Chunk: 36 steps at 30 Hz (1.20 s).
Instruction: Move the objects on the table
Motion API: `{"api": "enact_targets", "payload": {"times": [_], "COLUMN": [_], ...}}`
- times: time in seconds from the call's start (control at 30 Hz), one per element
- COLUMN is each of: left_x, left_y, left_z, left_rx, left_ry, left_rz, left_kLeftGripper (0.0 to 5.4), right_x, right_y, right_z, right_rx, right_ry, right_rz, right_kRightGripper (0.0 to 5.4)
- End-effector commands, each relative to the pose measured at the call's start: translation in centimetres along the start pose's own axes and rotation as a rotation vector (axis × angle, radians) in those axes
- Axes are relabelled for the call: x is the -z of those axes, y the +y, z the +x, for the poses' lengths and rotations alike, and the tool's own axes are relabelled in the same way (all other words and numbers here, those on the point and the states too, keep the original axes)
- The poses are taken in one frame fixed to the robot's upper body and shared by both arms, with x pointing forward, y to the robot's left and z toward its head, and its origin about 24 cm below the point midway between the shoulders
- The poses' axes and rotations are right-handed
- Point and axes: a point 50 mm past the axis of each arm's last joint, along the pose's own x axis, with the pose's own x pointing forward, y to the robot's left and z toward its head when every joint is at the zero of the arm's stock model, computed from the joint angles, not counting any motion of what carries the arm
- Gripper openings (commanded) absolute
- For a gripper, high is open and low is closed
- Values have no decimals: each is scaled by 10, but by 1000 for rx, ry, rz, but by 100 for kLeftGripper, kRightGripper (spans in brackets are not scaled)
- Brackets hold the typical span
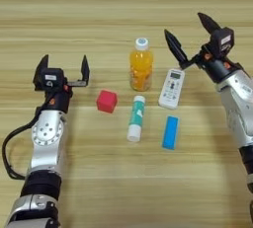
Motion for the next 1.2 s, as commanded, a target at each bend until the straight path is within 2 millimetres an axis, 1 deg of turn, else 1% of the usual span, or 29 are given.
{"api": "enact_targets", "payload": {"times": [0.03,0.17,0.3,0.67,1.2], "left_x": [-2,-2,-3,-3,-4], "left_y": [-3,-3,-2,-2,-2], "left_z": [1,1,1,1,0], "left_rx": [10,10,9,9,9], "left_ry": [-12,-12,-13,-13,-17], "left_rz": [7,7,7,6,4], "left_kLeftGripper": [540,540,540,540,540], "right_x": [-2,-3,2,26,58], "right_y": [4,10,16,28,35], "right_z": [11,17,23,34,46], "right_rx": [-86,-133,-170,-206,-196], "right_ry": [54,87,138,252,367], "right_rz": [20,28,28,20,9], "right_kRightGripper": [537,537,537,537,537]}}
